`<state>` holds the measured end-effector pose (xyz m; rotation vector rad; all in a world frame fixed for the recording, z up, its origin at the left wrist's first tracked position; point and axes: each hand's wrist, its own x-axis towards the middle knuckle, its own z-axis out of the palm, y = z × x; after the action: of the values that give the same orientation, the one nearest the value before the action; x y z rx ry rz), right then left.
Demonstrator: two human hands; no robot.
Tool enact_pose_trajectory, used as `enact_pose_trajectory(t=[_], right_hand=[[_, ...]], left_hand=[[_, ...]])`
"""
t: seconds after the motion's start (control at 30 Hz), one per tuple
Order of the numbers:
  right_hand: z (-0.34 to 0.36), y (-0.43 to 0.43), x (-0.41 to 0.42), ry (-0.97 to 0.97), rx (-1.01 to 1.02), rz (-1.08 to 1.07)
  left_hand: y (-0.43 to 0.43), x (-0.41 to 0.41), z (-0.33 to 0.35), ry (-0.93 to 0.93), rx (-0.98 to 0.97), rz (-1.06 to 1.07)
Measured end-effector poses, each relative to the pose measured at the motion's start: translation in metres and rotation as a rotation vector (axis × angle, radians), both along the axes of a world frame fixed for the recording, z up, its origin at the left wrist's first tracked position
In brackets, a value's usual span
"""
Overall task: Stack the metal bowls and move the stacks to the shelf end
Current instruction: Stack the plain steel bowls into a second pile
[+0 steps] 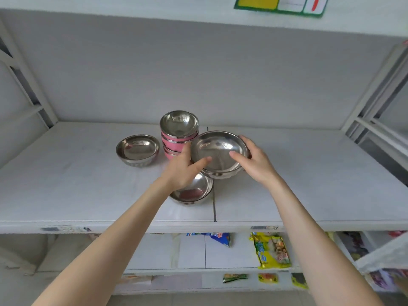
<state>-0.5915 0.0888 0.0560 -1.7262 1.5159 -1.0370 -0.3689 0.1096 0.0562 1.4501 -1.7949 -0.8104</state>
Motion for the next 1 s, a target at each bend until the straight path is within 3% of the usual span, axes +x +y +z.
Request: enact_pose_trajectory(t=[0.33, 0.63, 1.0], right_hand=[[-0.013, -0.066, -0.049, 0.039, 0.017, 0.039], [-0.031, -0.111, -0.047, -0.042, 0.046, 0.078], [-0.058, -0.129, -0.038, 0.014, 0.092, 0.12]], left_hand=[[-0.06, -0.055, -0.013, -0.021, 0.127, 0.105], [-0.1, -0.062, -0.027, -0.101, 0.142, 0.185], [-0.105, -0.061, -0.047, -0.354, 0.112, 0.299]])
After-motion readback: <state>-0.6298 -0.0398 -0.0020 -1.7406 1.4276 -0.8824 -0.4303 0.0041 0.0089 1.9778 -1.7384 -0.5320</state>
